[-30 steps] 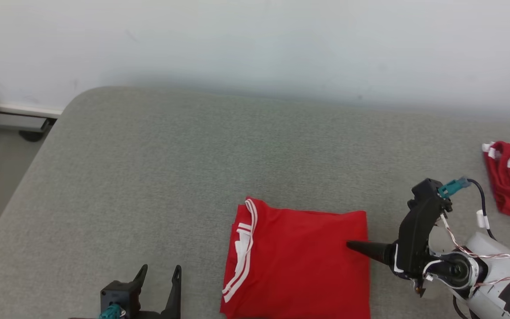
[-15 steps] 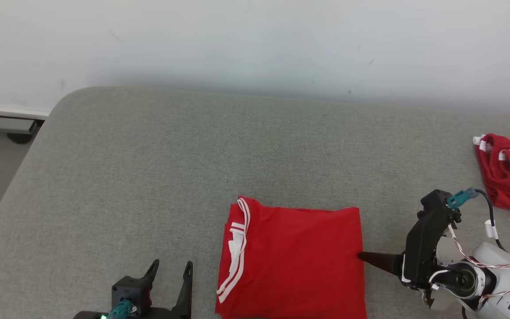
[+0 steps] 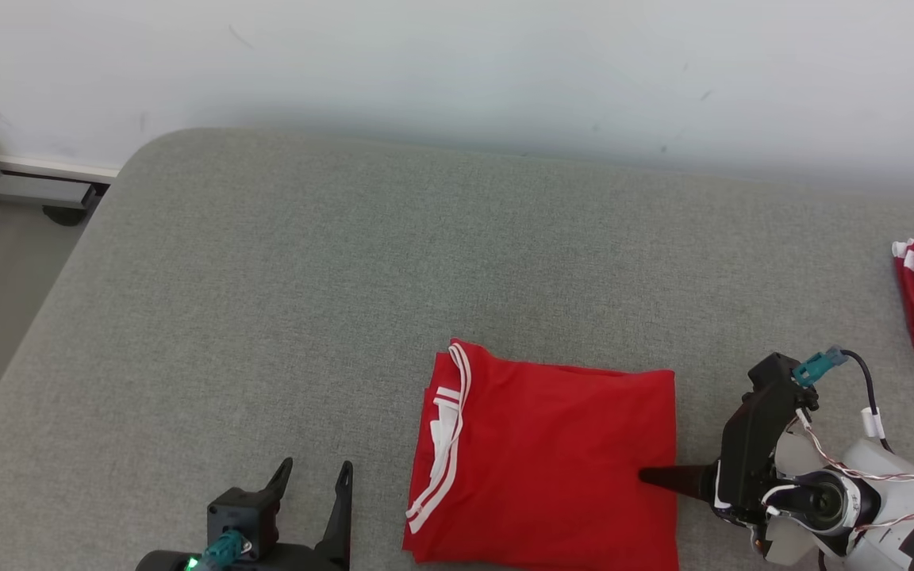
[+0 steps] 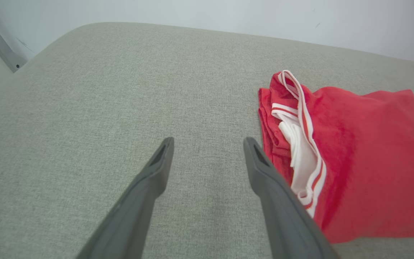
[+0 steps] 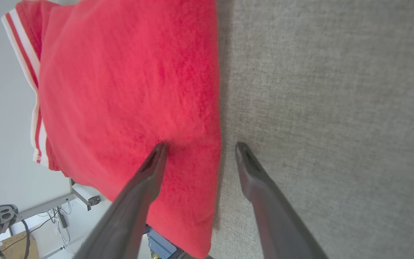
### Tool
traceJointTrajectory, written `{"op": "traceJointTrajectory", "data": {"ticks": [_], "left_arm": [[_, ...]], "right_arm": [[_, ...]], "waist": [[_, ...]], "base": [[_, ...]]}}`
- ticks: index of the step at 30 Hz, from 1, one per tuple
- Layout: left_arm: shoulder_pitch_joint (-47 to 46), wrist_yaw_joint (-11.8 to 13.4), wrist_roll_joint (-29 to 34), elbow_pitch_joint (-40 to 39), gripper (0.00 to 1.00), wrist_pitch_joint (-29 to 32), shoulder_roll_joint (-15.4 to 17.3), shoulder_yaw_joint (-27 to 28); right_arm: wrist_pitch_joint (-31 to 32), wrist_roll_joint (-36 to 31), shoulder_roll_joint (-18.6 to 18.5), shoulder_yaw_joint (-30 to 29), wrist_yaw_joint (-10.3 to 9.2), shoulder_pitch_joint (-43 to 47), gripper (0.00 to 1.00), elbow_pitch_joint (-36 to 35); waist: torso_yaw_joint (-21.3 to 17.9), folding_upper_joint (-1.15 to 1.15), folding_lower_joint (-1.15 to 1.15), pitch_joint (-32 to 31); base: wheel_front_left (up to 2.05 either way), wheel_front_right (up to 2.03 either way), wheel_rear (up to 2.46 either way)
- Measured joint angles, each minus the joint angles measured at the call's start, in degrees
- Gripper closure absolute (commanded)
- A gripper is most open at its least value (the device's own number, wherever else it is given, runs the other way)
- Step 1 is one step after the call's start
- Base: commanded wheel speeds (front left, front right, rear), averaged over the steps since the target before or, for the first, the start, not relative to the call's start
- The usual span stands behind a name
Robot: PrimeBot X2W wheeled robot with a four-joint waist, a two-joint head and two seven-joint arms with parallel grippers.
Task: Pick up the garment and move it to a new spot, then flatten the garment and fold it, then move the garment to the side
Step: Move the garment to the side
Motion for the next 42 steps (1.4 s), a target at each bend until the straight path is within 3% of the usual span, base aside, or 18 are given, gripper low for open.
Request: {"op": "traceJointTrajectory", "data": {"ticks": [1,2,19,42], "left_arm": [[0.0,0.0,0.0,0.0,0.00,0.0,0.0,0.1],[0.0,0.0,0.0,0.0,0.00,-0.1,0.0,0.1],[-1.1,0.0,-0.1,0.7,0.00,-0.6,-0.4,0.8],[-2.0,0.0,0.0,-0.2,0.00,-0.7,-0.6,-0.1]], "right_arm": [[0.2,0.4,0.1,-0.1,0.00,0.0,0.71,0.0],[0.3,0.7,0.3,-0.2,0.00,0.0,1.00,0.2],[1.9,2.3,0.8,-3.4,-0.42,-3.2,1.00,0.7],[5.1,-3.1,-8.4,-6.9,-0.48,-24.3,1.00,5.5]], "waist": [[0.1,0.00,0.00,0.1],[0.1,0.00,0.00,0.3],[-0.6,0.01,0.01,0.8],[-2.0,0.01,0.01,5.2]], "base": [[0.00,0.00,0.00],[0.00,0.00,0.00],[0.00,0.00,0.00],[0.00,0.00,0.00]]}}
